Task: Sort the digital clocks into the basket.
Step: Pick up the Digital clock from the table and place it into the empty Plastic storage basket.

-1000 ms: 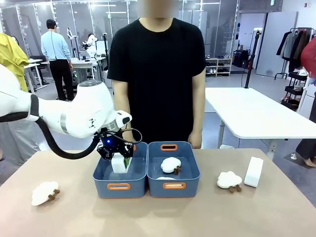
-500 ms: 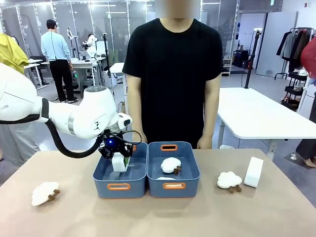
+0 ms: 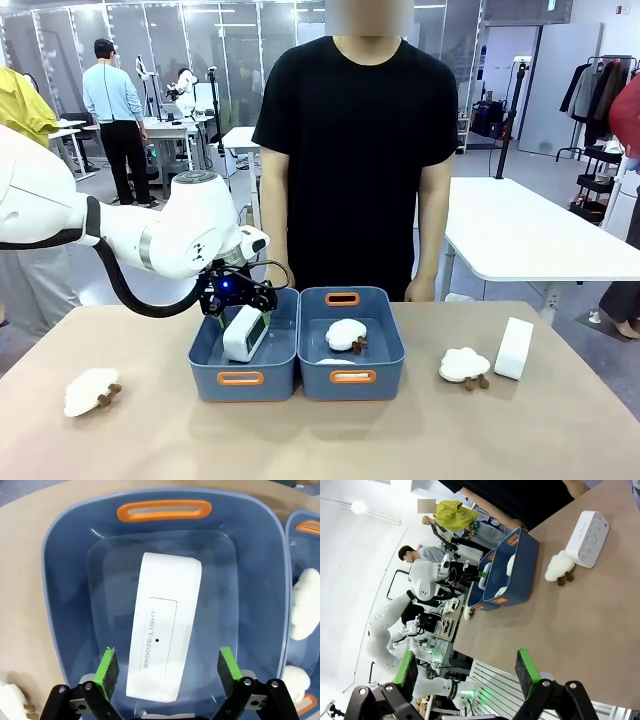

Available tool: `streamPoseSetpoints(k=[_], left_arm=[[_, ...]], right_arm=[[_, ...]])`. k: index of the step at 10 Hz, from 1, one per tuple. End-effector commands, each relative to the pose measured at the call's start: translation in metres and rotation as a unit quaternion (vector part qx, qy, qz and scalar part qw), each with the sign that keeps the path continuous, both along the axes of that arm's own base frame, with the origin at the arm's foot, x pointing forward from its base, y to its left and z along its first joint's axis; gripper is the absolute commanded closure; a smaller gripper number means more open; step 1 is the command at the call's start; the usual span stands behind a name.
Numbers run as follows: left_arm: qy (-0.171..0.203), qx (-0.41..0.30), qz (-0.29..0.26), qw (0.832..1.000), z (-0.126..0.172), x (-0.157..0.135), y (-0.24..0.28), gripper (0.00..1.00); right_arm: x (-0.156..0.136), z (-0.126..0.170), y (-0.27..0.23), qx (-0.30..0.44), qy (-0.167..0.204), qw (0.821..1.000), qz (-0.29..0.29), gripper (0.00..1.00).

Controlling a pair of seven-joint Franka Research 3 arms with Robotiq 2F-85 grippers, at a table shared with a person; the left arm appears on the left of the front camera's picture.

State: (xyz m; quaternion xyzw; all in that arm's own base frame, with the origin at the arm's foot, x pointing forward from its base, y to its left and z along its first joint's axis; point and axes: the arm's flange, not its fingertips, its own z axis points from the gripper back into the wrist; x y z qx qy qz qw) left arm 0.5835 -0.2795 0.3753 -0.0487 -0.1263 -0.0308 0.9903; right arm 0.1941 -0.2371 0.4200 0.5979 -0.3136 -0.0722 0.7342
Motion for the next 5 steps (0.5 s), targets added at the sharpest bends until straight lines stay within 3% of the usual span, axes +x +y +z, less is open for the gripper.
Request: streamPoseSetpoints(k=[1, 2, 3, 5], left_arm=[[-0.001, 0.004, 0.005, 1.000, 0.007, -0.010, 0.003, 0.00], [-0.011, 0.009, -0.006, 1.000, 0.009, -0.019, 0.006, 0.00], [-0.001, 0.000, 0.000, 1.000, 0.002, -0.001, 0.000, 0.00], [-0.001, 0.000, 0.000, 1.000, 0.002, -0.001, 0.000, 0.00]], right_arm=[[-0.001, 0.002, 0.000, 0.002, -0.002, 1.000, 0.001, 0.00], [-0.001, 0.002, 0.000, 0.002, -0.002, 1.000, 0.001, 0.00], [-0.001, 0.002, 0.000, 0.002, -0.002, 1.000, 0.001, 0.00], [-0.001, 0.002, 0.000, 0.002, -0.002, 1.000, 0.001, 0.00]])
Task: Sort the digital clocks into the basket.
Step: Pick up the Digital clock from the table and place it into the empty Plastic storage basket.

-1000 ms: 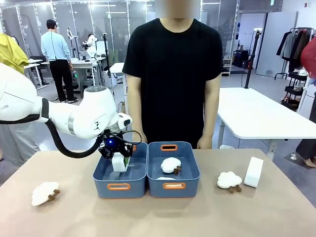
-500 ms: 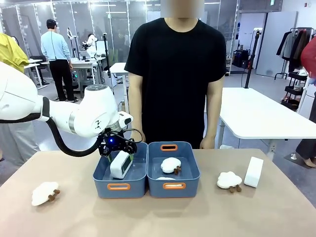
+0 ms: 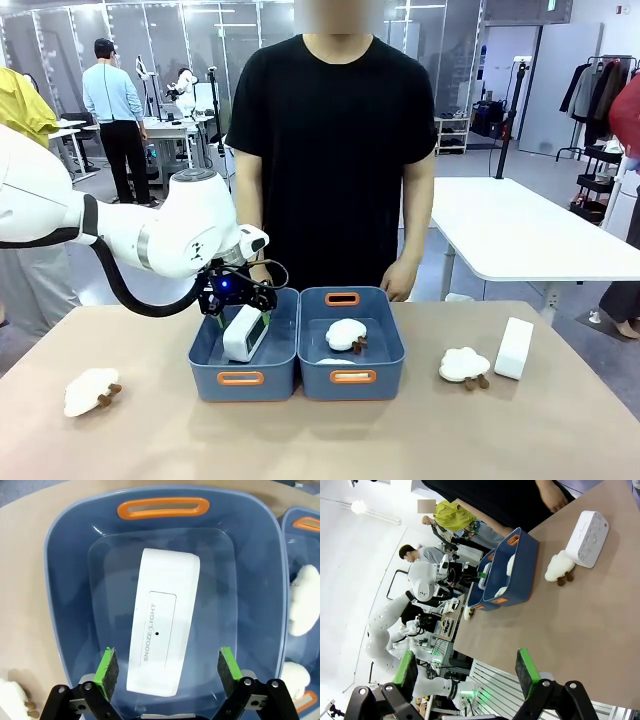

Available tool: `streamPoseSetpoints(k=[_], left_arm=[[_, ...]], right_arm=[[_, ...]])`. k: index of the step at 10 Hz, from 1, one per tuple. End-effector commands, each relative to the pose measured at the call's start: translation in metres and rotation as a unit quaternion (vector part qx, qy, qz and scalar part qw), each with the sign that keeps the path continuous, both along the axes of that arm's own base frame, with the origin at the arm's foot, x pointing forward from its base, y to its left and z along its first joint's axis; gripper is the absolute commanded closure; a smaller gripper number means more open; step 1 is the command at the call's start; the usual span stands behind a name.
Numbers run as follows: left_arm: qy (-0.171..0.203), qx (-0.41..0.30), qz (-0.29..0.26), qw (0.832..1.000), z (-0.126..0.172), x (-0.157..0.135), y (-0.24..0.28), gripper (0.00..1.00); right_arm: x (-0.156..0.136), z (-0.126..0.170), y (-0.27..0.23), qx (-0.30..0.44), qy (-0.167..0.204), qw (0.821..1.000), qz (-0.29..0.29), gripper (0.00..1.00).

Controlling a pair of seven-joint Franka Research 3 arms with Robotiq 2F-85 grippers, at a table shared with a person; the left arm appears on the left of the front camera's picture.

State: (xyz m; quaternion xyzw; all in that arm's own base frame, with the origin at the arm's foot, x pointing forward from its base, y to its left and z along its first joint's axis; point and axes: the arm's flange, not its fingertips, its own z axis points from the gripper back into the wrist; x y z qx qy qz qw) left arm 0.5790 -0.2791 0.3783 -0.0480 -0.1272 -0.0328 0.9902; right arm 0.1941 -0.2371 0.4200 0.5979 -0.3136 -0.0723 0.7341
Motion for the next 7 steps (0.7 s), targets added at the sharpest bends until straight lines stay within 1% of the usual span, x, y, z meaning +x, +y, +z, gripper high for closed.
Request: streamPoseSetpoints(k=[1, 3, 4, 5, 6, 7], left_arm=[[0.000, -0.001, 0.001, 1.000, -0.001, 0.003, -0.001, 0.00], [0.000, 0.000, 0.000, 1.000, -0.001, 0.000, 0.000, 0.00], [0.002, -0.017, -0.012, 1.000, 0.015, -0.014, 0.012, 0.00], [0.015, -0.045, -0.027, 0.998, 0.037, -0.029, 0.029, 0.00], [0.028, -0.056, -0.045, 0.997, 0.061, -0.046, 0.052, 0.00], [0.043, -0.074, -0.070, 0.994, 0.088, -0.056, 0.077, 0.00]], right_arm=[[-0.001, 0.002, 0.000, 0.002, -0.002, 1.000, 0.001, 0.00], [-0.001, 0.002, 0.000, 0.002, -0.002, 1.000, 0.001, 0.00], [-0.001, 0.002, 0.000, 0.002, -0.002, 1.000, 0.001, 0.00], [-0.001, 0.002, 0.000, 0.002, -0.002, 1.000, 0.001, 0.00], [-0.001, 0.002, 0.000, 0.002, -0.002, 1.000, 0.001, 0.00], [-0.001, 0.002, 0.000, 0.002, -0.002, 1.000, 0.001, 0.00]])
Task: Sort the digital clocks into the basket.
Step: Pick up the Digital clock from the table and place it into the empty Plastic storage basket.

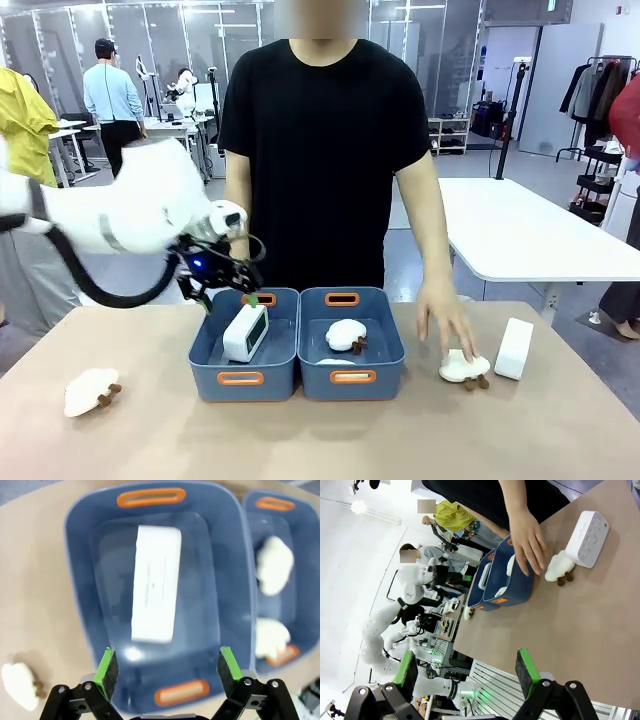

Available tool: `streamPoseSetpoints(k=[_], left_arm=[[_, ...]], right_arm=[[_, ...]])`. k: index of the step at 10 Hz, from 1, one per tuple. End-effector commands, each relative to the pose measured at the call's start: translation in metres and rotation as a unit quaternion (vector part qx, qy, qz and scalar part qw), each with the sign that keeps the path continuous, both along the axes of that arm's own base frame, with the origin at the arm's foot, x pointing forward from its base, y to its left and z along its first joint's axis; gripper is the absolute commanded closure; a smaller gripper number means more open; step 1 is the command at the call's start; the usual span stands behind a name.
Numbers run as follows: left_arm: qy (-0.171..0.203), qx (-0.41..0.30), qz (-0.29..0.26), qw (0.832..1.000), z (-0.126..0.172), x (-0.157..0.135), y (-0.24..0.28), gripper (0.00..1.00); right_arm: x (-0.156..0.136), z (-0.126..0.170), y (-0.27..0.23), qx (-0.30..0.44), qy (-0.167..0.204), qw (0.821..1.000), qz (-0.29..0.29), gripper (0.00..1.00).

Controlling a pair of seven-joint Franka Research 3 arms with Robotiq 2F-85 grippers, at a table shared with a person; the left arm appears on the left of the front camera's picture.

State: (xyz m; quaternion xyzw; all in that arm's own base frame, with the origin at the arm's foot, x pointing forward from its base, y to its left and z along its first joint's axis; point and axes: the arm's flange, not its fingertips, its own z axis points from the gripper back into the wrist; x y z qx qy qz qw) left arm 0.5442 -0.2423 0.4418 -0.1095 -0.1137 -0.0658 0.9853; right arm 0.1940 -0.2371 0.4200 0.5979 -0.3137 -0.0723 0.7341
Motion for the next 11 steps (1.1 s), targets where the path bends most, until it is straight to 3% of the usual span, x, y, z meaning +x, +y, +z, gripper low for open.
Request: streamPoseSetpoints(k=[1, 3, 5, 7, 9, 10, 11], left_arm=[[0.053, -0.050, -0.055, 0.996, 0.044, -0.032, 0.066, 0.00], [0.066, -0.178, -0.118, 0.975, 0.065, -0.052, 0.132, 0.00], [0.050, -0.230, -0.165, 0.958, 0.075, -0.074, 0.206, 0.00], [-0.006, -0.309, -0.184, 0.933, 0.057, -0.091, 0.290, 0.00], [-0.069, -0.380, -0.194, 0.902, 0.031, -0.135, 0.356, 0.00], [-0.085, -0.396, -0.169, 0.899, 0.018, -0.154, 0.386, 0.00], [-0.087, -0.421, -0.141, 0.892, -0.008, -0.146, 0.416, 0.00]], right_arm=[[0.000, 0.002, 0.000, 0.002, -0.002, 1.000, 0.001, 0.00], [0.000, 0.002, 0.000, 0.002, -0.002, 1.000, 0.001, 0.00], [0.000, 0.002, 0.000, 0.002, -0.002, 1.000, 0.001, 0.00], [0.000, 0.002, 0.000, 0.002, -0.002, 1.000, 0.001, 0.00], [0.000, 0.000, 0.000, 0.000, 0.000, 1.000, 0.000, 0.00], [-0.013, 0.023, 0.006, -0.017, 0.024, 1.000, -0.012, 0.00], [0.002, 0.042, 0.007, -0.044, 0.088, 0.995, -0.028, 0.00]])
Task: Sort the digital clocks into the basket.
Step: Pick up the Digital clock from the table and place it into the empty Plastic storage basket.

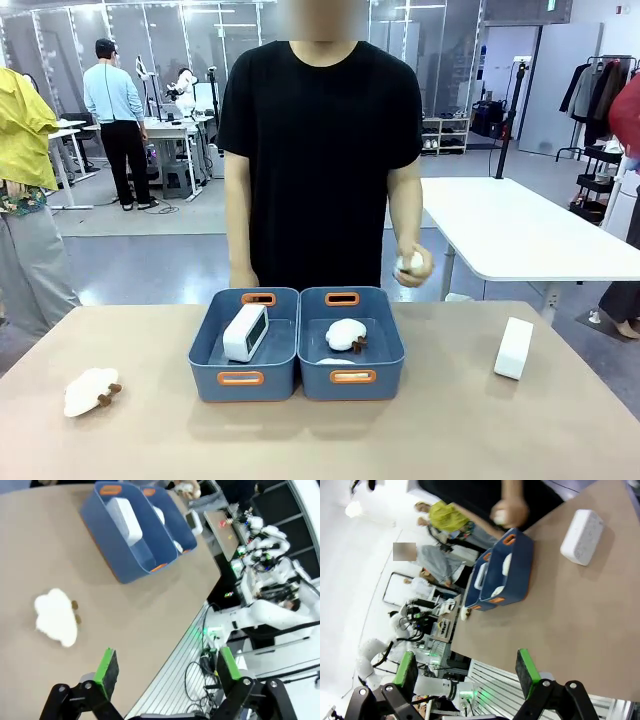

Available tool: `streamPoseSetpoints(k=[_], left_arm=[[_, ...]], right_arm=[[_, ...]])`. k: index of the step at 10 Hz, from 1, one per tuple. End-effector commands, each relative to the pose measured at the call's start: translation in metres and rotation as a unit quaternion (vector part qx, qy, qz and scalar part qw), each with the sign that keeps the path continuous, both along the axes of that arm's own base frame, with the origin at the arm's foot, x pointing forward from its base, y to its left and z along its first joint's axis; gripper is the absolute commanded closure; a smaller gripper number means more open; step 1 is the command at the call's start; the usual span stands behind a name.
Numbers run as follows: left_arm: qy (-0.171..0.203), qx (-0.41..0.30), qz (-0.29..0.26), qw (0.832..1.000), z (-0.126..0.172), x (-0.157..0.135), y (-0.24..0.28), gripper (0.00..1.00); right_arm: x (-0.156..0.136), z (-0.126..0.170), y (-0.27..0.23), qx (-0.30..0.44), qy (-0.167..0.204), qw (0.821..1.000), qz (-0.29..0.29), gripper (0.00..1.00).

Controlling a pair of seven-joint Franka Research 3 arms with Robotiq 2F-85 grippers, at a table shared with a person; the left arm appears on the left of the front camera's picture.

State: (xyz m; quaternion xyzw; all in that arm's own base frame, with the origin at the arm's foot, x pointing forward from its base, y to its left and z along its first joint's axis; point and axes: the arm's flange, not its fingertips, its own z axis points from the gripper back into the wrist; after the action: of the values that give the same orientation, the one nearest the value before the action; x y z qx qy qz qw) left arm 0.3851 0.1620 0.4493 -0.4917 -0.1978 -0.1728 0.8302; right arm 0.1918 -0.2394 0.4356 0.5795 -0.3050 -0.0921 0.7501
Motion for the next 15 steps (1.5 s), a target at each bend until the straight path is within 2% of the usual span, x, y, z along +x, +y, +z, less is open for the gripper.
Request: streamPoseSetpoints(k=[1, 2, 3, 4, 5, 6, 7, 8, 9, 10, 11, 12, 13, 15], left_arm=[[0.003, -0.074, 0.006, 0.997, -0.029, 0.004, 0.031, 0.00], [-0.001, -0.087, 0.012, 0.996, -0.035, -0.014, 0.042, 0.00], [-0.006, -0.085, 0.016, 0.996, -0.037, -0.020, 0.049, 0.00], [-0.003, -0.107, 0.053, 0.993, -0.048, -0.016, 0.059, 0.00], [0.005, -0.121, 0.064, 0.991, -0.050, -0.023, 0.064, 0.00], [0.018, -0.127, 0.090, 0.988, -0.054, -0.048, 0.065, 0.00], [0.016, -0.130, 0.094, 0.987, -0.056, -0.052, 0.066, 0.00], [0.005, -0.139, 0.082, 0.987, -0.070, -0.030, 0.065, 0.00], [0.015, -0.112, 0.081, 0.990, -0.062, -0.042, 0.072, 0.00], [0.015, -0.112, 0.081, 0.990, -0.062, -0.042, 0.072, 0.00], [0.015, -0.112, 0.081, 0.990, -0.062, -0.042, 0.072, 0.00], [0.015, -0.112, 0.081, 0.990, -0.062, -0.042, 0.072, 0.00], [0.015, -0.112, 0.081, 0.990, -0.062, -0.042, 0.072, 0.00], [0.015, -0.112, 0.081, 0.990, -0.062, -0.042, 0.072, 0.00]], right_arm=[[0.025, 0.043, 0.019, -0.045, 0.147, 0.987, -0.038, 0.00], [0.053, 0.059, 0.036, -0.086, 0.239, 0.966, -0.057, 0.00], [0.090, 0.075, 0.051, -0.113, 0.309, 0.942, -0.067, 0.00], [0.133, 0.085, 0.062, -0.128, 0.357, 0.921, -0.088, 0.00], [0.163, 0.087, 0.080, -0.144, 0.390, 0.903, -0.110, 0.00], [0.182, 0.081, 0.104, -0.165, 0.429, 0.882, -0.105, 0.00], [0.208, 0.075, 0.121, -0.184, 0.450, 0.865, -0.122, 0.00], [0.240, 0.067, 0.124, -0.204, 0.466, 0.844, -0.171, 0.00], [0.252, 0.051, 0.135, -0.228, 0.472, 0.829, -0.193, 0.00], [0.257, 0.033, 0.149, -0.263, 0.471, 0.812, -0.221, 0.00], [0.274, 0.022, 0.159, -0.303, 0.437, 0.811, -0.244, 0.00], [0.296, 0.009, 0.171, -0.318, 0.405, 0.827, -0.226, 0.00], [0.306, -0.008, 0.182, -0.313, 0.409, 0.837, -0.185, 0.00], [0.322, -0.043, 0.198, -0.378, 0.388, 0.826, -0.156, 0.00]])
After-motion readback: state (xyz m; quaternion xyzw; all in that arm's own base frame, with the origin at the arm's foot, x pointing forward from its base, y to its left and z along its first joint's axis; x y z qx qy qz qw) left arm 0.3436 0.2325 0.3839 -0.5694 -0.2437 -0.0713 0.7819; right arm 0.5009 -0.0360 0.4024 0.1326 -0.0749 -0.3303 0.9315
